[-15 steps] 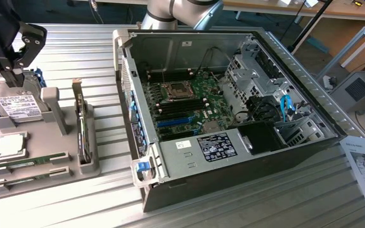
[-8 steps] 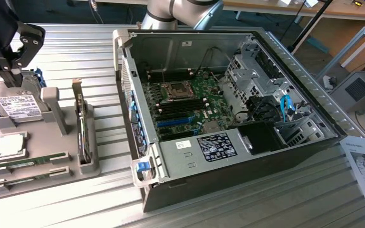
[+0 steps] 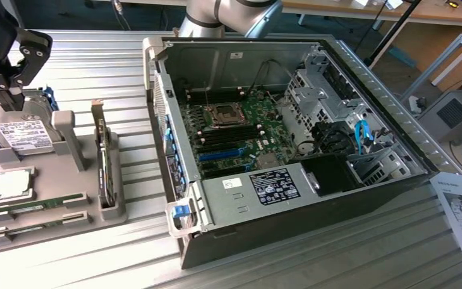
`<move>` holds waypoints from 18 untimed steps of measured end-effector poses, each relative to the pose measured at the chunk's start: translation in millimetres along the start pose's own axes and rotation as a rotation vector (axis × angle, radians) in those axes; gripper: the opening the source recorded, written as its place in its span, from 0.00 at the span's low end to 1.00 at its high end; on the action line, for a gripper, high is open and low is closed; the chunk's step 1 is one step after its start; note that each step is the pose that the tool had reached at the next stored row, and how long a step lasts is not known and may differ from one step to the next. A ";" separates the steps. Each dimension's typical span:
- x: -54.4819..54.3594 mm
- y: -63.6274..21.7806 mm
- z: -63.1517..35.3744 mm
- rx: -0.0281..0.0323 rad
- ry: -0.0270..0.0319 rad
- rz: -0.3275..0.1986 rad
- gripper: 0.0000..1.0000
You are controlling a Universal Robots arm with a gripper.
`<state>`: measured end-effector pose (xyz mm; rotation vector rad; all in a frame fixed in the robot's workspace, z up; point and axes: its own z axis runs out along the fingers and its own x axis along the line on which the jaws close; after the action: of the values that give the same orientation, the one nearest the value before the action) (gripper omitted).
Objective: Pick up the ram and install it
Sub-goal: 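Pick up the ram and move it above insertion slot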
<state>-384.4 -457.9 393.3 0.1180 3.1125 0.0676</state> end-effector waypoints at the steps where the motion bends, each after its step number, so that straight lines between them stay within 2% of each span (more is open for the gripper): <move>1: 0.0 0.0 0.0 0.0000 0.0000 0.000 0.11; 11: 0.1 -0.8 0.1 -0.0002 -0.0001 0.000 0.11; 18: -0.8 -11.1 -0.5 0.0008 0.0000 0.000 0.11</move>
<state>-384.4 -469.0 393.2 0.1179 3.1125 0.0664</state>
